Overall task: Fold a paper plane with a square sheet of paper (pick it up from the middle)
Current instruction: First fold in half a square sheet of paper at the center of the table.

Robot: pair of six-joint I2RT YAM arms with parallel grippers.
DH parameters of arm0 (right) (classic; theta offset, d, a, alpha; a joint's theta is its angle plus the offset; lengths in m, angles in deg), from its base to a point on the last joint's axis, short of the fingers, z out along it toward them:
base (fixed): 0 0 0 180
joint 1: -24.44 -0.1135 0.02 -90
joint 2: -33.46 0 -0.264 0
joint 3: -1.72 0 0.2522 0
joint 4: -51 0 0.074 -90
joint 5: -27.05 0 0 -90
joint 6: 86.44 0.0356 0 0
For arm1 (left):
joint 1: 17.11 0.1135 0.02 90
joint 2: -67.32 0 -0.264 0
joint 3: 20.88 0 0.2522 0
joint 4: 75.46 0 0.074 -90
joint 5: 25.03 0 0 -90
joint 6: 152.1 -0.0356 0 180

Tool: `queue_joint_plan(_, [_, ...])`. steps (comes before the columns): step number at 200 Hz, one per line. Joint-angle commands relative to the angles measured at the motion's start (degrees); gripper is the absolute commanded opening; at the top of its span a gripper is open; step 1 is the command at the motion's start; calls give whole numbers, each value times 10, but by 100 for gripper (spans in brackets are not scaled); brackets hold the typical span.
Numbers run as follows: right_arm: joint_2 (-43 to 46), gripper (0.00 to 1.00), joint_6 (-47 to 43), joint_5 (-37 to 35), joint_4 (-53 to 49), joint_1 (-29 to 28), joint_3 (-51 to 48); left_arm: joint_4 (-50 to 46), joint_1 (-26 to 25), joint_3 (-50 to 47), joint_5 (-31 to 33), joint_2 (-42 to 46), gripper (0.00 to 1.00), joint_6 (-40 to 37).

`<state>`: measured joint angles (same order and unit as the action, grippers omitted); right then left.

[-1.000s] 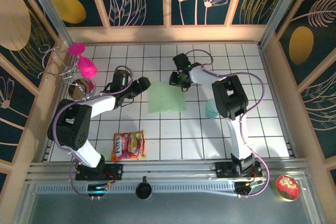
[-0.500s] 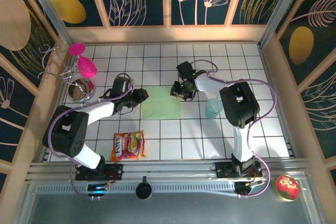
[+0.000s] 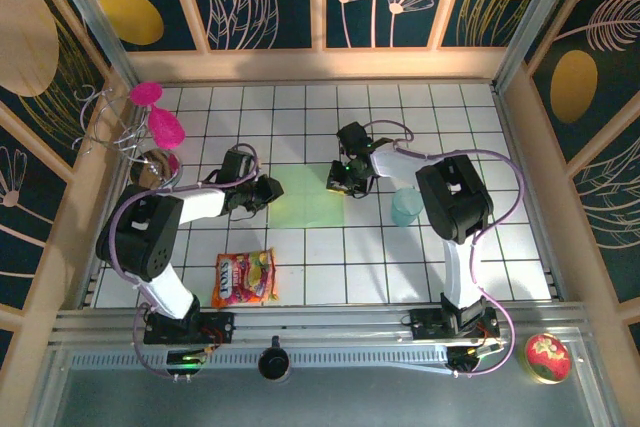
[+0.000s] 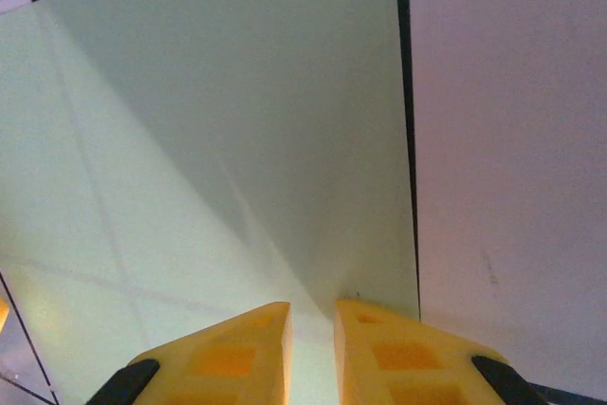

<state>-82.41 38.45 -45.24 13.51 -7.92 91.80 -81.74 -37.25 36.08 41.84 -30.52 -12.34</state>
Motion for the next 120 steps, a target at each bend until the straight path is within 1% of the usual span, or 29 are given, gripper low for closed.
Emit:
queue_joint_plan(1, [-19,20,-3,6,5,-3,-3,-2,-4,6,4,-24,22,-6])
queue_joint_plan(50, [-29,19,-1,16,20,-2,-3,11,-3,-22,27,-29,23,-1])
queue_joint_plan(86, [-33,19,2,25,30,-3,-4,22,-3,-35,30,-27,23,9])
queue_joint_plan(106, [-25,19,8,31,51,-2,-15,26,-3,-38,38,-18,22,10])
queue_joint_plan(120, [-24,19,11,47,68,-3,-19,37,-3,-42,31,-13,22,13])
